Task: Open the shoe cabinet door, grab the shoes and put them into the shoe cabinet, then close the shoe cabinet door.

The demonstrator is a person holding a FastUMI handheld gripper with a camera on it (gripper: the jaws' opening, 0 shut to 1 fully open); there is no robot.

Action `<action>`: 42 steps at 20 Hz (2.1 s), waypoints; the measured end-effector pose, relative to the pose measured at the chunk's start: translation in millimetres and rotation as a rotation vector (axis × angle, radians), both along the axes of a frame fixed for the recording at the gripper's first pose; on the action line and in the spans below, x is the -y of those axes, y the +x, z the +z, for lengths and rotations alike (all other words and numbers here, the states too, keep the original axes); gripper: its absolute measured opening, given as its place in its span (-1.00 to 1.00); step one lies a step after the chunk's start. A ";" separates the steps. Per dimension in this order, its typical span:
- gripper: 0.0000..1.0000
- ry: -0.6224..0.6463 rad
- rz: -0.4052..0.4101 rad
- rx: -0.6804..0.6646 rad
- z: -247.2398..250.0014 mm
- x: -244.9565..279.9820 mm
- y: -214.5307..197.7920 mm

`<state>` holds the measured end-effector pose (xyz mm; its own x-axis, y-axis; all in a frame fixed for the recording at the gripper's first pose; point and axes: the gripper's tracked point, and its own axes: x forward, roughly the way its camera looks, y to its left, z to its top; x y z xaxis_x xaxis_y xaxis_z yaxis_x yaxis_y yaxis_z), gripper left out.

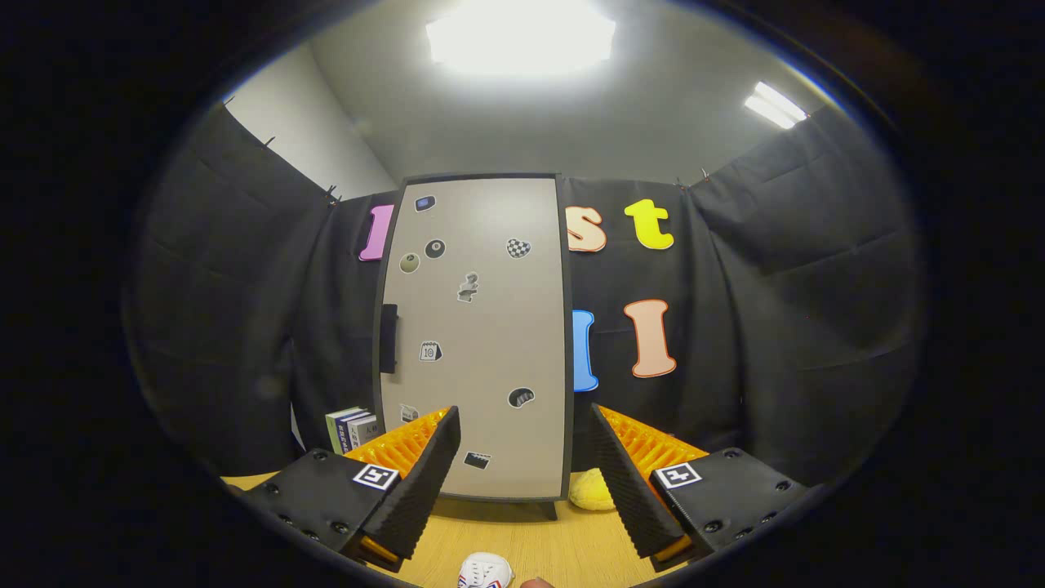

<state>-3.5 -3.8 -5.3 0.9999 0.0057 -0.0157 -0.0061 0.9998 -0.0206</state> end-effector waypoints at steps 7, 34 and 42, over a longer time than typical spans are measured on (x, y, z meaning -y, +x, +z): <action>0.96 0.025 0.013 -0.019 3.7 -12.6 8.7; 0.99 -0.010 0.227 -0.111 13.2 -222.8 246.3; 0.62 -0.010 0.214 -0.214 -17.2 -248.8 292.4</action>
<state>288.9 245.1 -22.6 0.9498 0.2152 -0.2270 -0.2222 0.9750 -0.0058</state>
